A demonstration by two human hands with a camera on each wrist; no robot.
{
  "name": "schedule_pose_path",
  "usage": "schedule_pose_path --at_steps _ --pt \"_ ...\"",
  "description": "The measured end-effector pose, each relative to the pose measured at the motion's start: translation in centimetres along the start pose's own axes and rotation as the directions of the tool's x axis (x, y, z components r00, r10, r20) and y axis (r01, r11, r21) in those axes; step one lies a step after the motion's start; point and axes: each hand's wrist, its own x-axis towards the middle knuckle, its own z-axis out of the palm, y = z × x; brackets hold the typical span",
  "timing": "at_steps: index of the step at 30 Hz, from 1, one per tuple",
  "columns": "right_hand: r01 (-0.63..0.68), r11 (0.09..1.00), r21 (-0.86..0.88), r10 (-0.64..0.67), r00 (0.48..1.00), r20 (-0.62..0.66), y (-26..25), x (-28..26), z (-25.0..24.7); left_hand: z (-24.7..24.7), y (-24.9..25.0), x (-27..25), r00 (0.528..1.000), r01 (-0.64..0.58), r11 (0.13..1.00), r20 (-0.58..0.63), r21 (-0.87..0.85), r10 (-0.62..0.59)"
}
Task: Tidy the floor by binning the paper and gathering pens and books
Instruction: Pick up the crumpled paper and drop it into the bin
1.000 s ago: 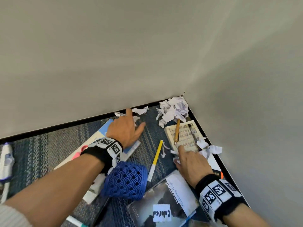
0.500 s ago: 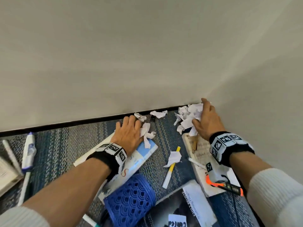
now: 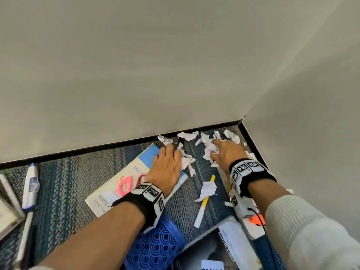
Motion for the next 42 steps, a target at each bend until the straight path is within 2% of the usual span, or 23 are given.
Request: schedule_pose_path --at_steps 4,6,8,9,13,16,20,23,26,28,31,33,37,40,42 --pt "0.229 0.973 0.009 -0.229 0.973 0.017 -2.4 -2.9 -0.3 -0.6 -0.3 1.1 0.994 -0.087 0.996 0.06 0.012 0.086" --pt "0.32 0.947 0.021 -0.319 0.947 -0.039 -3.4 -5.0 -0.7 -1.2 -0.2 2.0 0.987 -0.154 0.986 0.042 0.057 0.152" --pt "0.383 0.922 0.061 -0.374 0.92 -0.12 -3.7 -7.1 -1.0 -1.4 0.0 3.0 0.983 -0.164 0.986 0.078 -0.025 0.165" --pt "0.397 0.914 0.078 -0.382 0.911 -0.158 -3.5 -8.1 -1.2 -1.5 0.1 3.6 0.978 -0.149 0.986 0.136 -0.078 0.158" --pt "0.305 0.94 0.155 -0.249 0.921 -0.299 -0.9 -10.7 -1.6 -1.2 1.9 5.4 0.959 -0.08 0.983 0.256 -0.164 0.121" --pt "0.222 0.952 0.211 -0.133 0.92 -0.369 1.2 -11.9 -1.9 -0.4 3.1 5.4 0.926 -0.119 0.993 0.359 -0.013 0.115" --pt "0.142 0.953 0.268 -0.016 0.906 -0.423 2.4 -13.3 -2.5 -0.3 3.6 5.7 0.941 -0.132 0.991 0.313 0.001 0.125" --pt "0.075 0.923 0.378 0.099 0.902 -0.421 2.6 -14.6 -3.8 -0.6 3.6 5.8 0.924 -0.197 0.98 0.333 -0.012 0.189" --pt "0.017 0.898 0.44 0.21 0.862 -0.462 2.3 -15.8 -5.4 -1.1 5.0 4.1 0.916 -0.213 0.963 0.309 -0.163 0.255" --pt "-0.002 0.885 0.466 0.262 0.828 -0.496 2.0 -16.1 -6.2 -1.1 6.4 2.3 0.924 -0.255 0.956 0.254 -0.146 0.285" --pt "0.015 0.891 0.453 0.246 0.825 -0.509 1.7 -16.7 -6.4 -0.5 7.7 0.1 0.917 -0.33 0.943 0.257 0.052 0.307" --pt "0.014 0.913 0.407 0.213 0.835 -0.507 1.5 -17.6 -6.3 -0.4 7.9 -0.2 0.897 -0.378 0.919 0.291 0.114 0.333" --pt "0.001 0.934 0.358 0.159 0.894 -0.418 0.2 -21.4 -6.7 -2.1 7.7 -0.9 0.876 -0.367 0.927 0.366 0.082 0.314" --pt "-0.013 0.954 0.3 0.129 0.92 -0.37 -0.8 -25.1 -7.1 -4.7 8.1 -2.6 0.898 -0.356 0.934 0.284 0.021 0.336" --pt "-0.04 0.962 0.269 0.134 0.931 -0.339 -1.2 -28.0 -7.4 -7.0 9.4 -4.3 0.885 -0.398 0.915 0.234 -0.067 0.402"
